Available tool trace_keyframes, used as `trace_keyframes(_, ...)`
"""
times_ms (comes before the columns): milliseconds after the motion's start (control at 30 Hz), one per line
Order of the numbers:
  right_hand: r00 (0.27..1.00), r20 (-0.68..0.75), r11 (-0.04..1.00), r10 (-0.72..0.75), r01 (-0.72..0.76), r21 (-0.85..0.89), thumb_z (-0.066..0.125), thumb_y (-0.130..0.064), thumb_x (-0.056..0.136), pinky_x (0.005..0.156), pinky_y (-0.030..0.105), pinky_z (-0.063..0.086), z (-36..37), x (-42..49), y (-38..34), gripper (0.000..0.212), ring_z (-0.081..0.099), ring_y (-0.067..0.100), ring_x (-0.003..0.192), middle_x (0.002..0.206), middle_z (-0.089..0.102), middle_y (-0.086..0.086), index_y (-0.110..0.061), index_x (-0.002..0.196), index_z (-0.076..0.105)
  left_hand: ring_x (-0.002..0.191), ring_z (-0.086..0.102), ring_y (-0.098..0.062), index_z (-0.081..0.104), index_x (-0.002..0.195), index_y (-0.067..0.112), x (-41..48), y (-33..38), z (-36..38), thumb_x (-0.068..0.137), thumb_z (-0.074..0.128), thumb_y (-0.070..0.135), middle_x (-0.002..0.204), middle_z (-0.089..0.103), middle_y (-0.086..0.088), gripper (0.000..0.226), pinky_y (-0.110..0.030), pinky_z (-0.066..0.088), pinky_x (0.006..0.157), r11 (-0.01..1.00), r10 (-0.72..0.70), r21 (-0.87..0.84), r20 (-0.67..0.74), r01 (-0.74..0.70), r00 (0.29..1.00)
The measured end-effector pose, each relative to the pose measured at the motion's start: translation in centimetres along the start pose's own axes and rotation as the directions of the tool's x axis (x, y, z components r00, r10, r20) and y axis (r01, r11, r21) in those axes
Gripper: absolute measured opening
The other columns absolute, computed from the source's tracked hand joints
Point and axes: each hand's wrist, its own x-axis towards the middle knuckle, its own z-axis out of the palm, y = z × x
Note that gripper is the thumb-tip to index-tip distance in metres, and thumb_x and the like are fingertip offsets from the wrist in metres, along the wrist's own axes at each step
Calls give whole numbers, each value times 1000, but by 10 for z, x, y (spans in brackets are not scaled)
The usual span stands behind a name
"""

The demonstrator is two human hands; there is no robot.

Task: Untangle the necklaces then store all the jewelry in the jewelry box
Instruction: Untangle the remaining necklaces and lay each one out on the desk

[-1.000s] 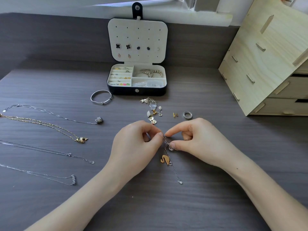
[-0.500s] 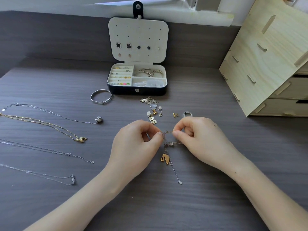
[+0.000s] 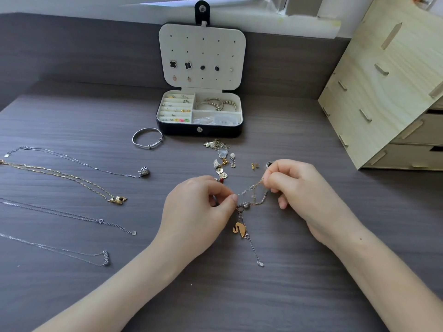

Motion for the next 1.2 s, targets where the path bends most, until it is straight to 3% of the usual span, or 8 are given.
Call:
trace_keyframes(67, 998, -47, 998, -51, 49, -51, 57, -20, 75, 56, 28, 33, -1, 0, 1, 17, 37, 13, 55, 65, 48, 11, -6, 66, 56, 66, 50, -9, 65, 59, 27, 0, -1, 0, 81, 68, 25, 66, 59, 7, 22, -24, 36, 60, 1000, 1, 0, -7, -1, 1000)
trace_keyframes(167, 988, -128, 994, -91, 83, -68, 49, -26, 63, 61, 30, 38, -1, 1, 2, 22, 44, 10, 59, 72, 60, 17, -7, 64, 59, 68, 51, -10, 64, 60, 19, 1, -2, 2, 79, 67, 20, 64, 58, 7, 19, -22, 36, 59, 1000, -10, -2, -38, 10, 999)
trace_keyframes(267, 986, -165, 992, -35, 55, 116, 50, -13, 72, 61, 32, 40, -2, 4, 2, 17, 49, 16, 62, 60, 63, 9, -9, 56, 55, 67, 50, -8, 60, 59, 17, 0, -3, 4, 77, 62, 18, 60, 53, 7, 18, -13, 32, 56, 1000, -6, 30, -70, 8, 998)
trace_keyframes(367, 980, -199, 964, 24, 31, 265, 42, 3, 83, 58, 27, 41, -3, 6, 2, 27, 47, 16, 58, 53, 61, 2, -9, 60, 48, 60, 47, -3, 45, 54, 26, 0, -4, 7, 76, 57, 22, 55, 44, 12, 24, -10, 29, 56, 994, 51, 96, -89, -43, 995)
trace_keyframes(633, 975, -211, 938, 65, 12, 346, 40, 3, 86, 60, 32, 48, -4, 4, -2, 29, 53, 18, 55, 84, 72, 13, -10, 60, 47, 54, 42, -12, 52, 58, 24, -2, -8, 11, 72, 52, 25, 56, 41, 14, 14, -26, 31, 57, 971, 118, 229, -208, -69, 971)
trace_keyframes(833, 959, -277, 934, 68, 36, 356, 42, 2, 87, 61, 34, 51, -6, 4, -1, 29, 60, 19, 60, 91, 70, 14, -10, 61, 47, 55, 52, -21, 55, 59, 21, 1, -10, 9, 72, 54, 25, 57, 54, 8, 13, -31, 36, 58, 959, 122, 279, -240, -52, 963)
trace_keyframes(1067, 941, -338, 967, 33, 55, 248, 44, 1, 85, 55, 32, 51, -13, 4, -6, 24, 61, 20, 59, 72, 69, 8, -10, 65, 50, 72, 55, -26, 61, 78, 18, -1, -10, 4, 75, 49, 31, 76, 58, 2, 18, -33, 27, 66, 876, 307, 440, -197, -196, 931)
trace_keyframes(1200, 911, -407, 998, -59, 55, -23, 51, -21, 74, 62, 44, 56, -22, 0, 3, 13, 66, 19, 64, 68, 68, 1, -17, 63, 56, 74, 57, -23, 68, 75, 19, -15, -5, 3, 79, 55, 28, 84, 62, 3, 16, -28, 31, 69, 839, 438, 365, -16, -402, 899)
